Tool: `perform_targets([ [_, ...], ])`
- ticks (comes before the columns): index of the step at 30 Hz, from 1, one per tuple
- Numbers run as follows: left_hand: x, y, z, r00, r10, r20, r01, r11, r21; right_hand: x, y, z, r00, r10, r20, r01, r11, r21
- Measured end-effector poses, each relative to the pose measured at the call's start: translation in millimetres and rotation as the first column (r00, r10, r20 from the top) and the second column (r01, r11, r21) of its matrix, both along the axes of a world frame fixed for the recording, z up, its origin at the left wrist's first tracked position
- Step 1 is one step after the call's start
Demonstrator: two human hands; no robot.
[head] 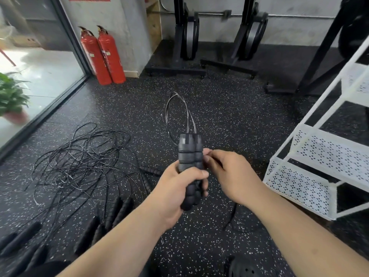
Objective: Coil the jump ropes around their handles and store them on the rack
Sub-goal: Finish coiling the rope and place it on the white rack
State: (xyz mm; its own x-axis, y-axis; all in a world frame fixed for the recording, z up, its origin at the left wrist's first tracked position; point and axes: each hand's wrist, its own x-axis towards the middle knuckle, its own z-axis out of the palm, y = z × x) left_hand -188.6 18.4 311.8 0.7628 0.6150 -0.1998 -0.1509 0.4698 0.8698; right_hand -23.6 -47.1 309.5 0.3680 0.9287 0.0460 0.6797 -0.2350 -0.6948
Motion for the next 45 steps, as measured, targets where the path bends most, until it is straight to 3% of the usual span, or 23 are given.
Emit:
perform_targets([
  [5, -3, 25, 10, 0.987, 0.149, 0.055, -0.15, 0.988, 0.021, 7, -4, 6, 0.999, 0.032, -0.019, -0.032, 0.998, -0.048],
  [8, -16, 54, 15, 0.932, 0.351, 0.094, -0.344, 0.935, -0.081, 14, -7, 11, 0.999, 0.035, -0.036, -0.037, 0.998, -0.059],
  [10, -22, 63, 16, 0.906, 0.409, 0.109, -0.391, 0.907, -0.158, 16, -7, 10, 0.998, 0.037, -0.043, -0.039, 0.999, -0.037],
  [14, -17, 41, 12, 0.969, 0.241, 0.048, -0.229, 0.958, -0.17, 10, -4, 6, 0.995, 0.039, -0.088, -0.039, 0.999, -0.001],
  [17, -6, 10, 6, 0.999, 0.033, 0.014, -0.032, 0.996, -0.088, 3, 0, 4, 0.998, 0.055, -0.01, -0.056, 0.998, -0.019],
  [19, -1, 0, 1, 1.0, 0.012, -0.01, -0.013, 0.998, -0.059, 0, 1, 3, 0.997, 0.075, 0.027, -0.073, 0.996, -0.053],
  [23, -3, 20, 4, 0.988, 0.155, 0.017, -0.154, 0.987, -0.051, 7, -4, 7, 0.995, 0.097, 0.005, -0.096, 0.992, -0.083],
  [26, -14, 48, 10, 0.932, 0.361, 0.042, -0.353, 0.926, -0.137, 17, -8, 15, 0.998, 0.059, -0.038, -0.062, 0.995, -0.078],
  [28, -19, 55, 12, 0.911, 0.409, 0.043, -0.393, 0.896, -0.205, 21, -8, 17, 0.999, 0.023, -0.048, -0.025, 0.999, -0.037],
  [31, -15, 39, 8, 0.958, 0.287, -0.012, -0.282, 0.929, -0.239, 17, -7, 13, 0.999, -0.002, -0.044, 0.002, 1.0, 0.0],
  [35, -4, 3, 3, 1.0, 0.001, -0.003, -0.001, 0.991, -0.136, 3, 0, 5, 0.999, 0.017, 0.029, -0.016, 0.998, -0.056],
  [37, 0, 1, 2, 1.0, -0.016, -0.017, 0.013, 0.991, -0.129, 2, 1, 3, 0.997, 0.026, 0.068, -0.021, 0.998, -0.063],
  [41, -4, 28, 8, 0.989, 0.149, -0.01, -0.149, 0.981, -0.123, 10, -3, 7, 0.998, 0.054, -0.013, -0.055, 0.994, -0.092],
  [45, -18, 58, 13, 0.908, 0.419, 0.018, -0.403, 0.884, -0.237, 18, -7, 12, 0.999, 0.025, -0.048, -0.028, 0.997, -0.067],
])
